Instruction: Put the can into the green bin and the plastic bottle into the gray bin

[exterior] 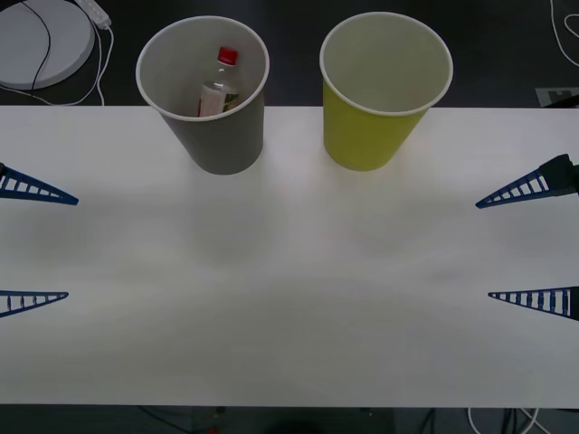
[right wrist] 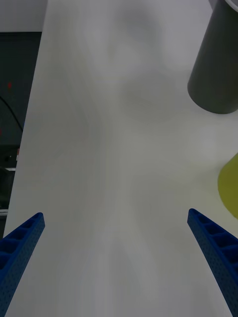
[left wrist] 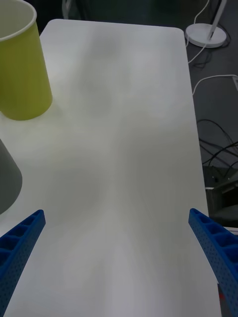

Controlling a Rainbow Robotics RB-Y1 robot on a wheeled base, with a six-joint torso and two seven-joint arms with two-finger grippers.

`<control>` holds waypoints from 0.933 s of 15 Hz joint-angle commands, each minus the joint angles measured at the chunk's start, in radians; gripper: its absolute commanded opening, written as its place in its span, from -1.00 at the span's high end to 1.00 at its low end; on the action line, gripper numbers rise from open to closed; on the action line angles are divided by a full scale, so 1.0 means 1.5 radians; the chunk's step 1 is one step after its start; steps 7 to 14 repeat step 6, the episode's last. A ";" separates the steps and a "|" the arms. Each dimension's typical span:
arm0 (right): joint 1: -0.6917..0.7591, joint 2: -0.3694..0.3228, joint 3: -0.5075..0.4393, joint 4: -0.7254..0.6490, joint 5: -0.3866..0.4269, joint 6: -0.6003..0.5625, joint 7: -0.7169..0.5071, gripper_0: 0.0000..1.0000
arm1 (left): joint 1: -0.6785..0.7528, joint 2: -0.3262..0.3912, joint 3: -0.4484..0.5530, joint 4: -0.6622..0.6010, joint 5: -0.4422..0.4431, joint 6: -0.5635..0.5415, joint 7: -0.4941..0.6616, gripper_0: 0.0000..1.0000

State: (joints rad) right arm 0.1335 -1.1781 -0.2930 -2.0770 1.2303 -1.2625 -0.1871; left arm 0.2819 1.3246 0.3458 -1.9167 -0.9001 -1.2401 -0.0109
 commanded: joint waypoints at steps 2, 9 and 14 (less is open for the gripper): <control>0.000 0.000 0.000 0.000 0.000 0.000 0.000 -1.00 | 0.001 -0.001 0.000 0.004 0.000 -0.002 -0.007 -1.00; 0.000 0.000 0.000 0.000 0.000 0.000 0.000 -1.00 | 0.001 -0.001 0.000 0.004 0.000 -0.002 -0.007 -1.00; 0.000 0.000 0.000 0.000 0.000 0.000 0.000 -1.00 | 0.001 -0.001 0.000 0.004 0.000 -0.002 -0.007 -1.00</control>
